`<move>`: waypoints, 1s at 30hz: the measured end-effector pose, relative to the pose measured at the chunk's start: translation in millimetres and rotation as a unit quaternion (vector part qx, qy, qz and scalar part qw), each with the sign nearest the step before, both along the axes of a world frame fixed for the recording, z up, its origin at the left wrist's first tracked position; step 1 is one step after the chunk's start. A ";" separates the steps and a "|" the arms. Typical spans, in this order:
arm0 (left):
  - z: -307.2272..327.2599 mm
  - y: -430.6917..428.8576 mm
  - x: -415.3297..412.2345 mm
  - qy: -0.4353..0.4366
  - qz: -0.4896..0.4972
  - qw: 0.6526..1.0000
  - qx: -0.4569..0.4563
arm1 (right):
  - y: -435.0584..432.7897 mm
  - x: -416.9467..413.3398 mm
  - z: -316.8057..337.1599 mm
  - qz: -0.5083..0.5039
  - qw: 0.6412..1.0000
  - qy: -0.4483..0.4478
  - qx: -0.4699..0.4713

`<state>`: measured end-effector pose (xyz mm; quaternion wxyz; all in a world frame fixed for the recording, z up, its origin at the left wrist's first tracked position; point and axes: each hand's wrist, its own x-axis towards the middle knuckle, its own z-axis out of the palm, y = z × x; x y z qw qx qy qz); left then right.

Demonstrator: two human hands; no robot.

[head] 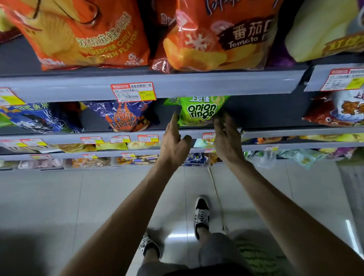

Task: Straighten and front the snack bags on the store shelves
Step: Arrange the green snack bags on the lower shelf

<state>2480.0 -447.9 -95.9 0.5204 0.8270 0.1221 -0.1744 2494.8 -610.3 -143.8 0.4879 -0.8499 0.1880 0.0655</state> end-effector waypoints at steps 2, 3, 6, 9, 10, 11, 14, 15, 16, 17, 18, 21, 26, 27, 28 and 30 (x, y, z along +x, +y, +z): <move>5.0 9.5 -5.2 -0.003 -0.037 0.999 0.040 | 0.0 -13.6 5.0 0.004 0.999 0.013 -0.030; 6.2 15.3 -7.6 -0.005 -0.061 0.996 0.064 | 0.7 -20.8 5.5 0.003 0.999 0.018 -0.035; 8.4 37.4 -18.2 -0.015 -0.126 0.985 0.114 | 17.3 -44.9 21.3 0.000 0.997 0.045 -0.056; 16.4 71.1 -37.6 -0.016 -0.171 0.975 0.144 | 51.0 -73.5 34.7 0.019 0.991 0.050 -0.120; 19.8 86.0 -46.3 -0.021 -0.179 0.973 0.145 | 65.4 -82.8 39.2 0.022 0.989 0.055 -0.137; 23.2 103.1 -54.5 -0.028 -0.185 0.971 0.147 | 82.5 -91.7 47.4 0.030 0.987 0.062 -0.146; 33.0 162.1 -74.9 -0.036 -0.202 0.962 0.178 | 137.6 -118.1 70.2 0.103 0.972 0.065 -0.200; 36.3 183.1 -79.6 -0.040 -0.201 0.959 0.194 | 154.8 -123.9 74.7 0.126 0.964 0.054 -0.227; 39.5 204.3 -83.3 -0.042 -0.199 0.956 0.210 | 171.4 -128.5 76.4 0.150 0.954 0.047 -0.257; 43.6 225.4 -87.1 -0.046 -0.195 0.954 0.223 | 187.2 -131.7 76.9 0.169 0.941 0.032 -0.292; 47.5 245.9 -90.3 -0.046 -0.189 0.953 0.234 | 204.8 -133.3 81.5 0.175 0.937 0.028 -0.302; 52.9 303.1 -100.1 -0.036 -0.155 0.953 0.258 | 255.0 -134.6 91.9 0.202 0.929 0.033 -0.308; 47.2 371.0 -105.1 0.010 -0.105 0.949 0.297 | 317.1 -118.3 90.8 0.264 0.911 -0.011 -0.316; 46.0 380.8 -104.9 0.017 -0.093 0.949 0.300 | 327.1 -112.8 88.5 0.274 0.907 -0.018 -0.318; 45.0 389.9 -104.3 0.021 -0.079 0.950 0.301 | 337.1 -106.7 85.4 0.283 0.904 -0.024 -0.319; 41.9 407.5 -102.6 0.032 -0.051 0.951 0.304 | 355.8 -93.3 80.6 0.301 0.900 -0.032 -0.313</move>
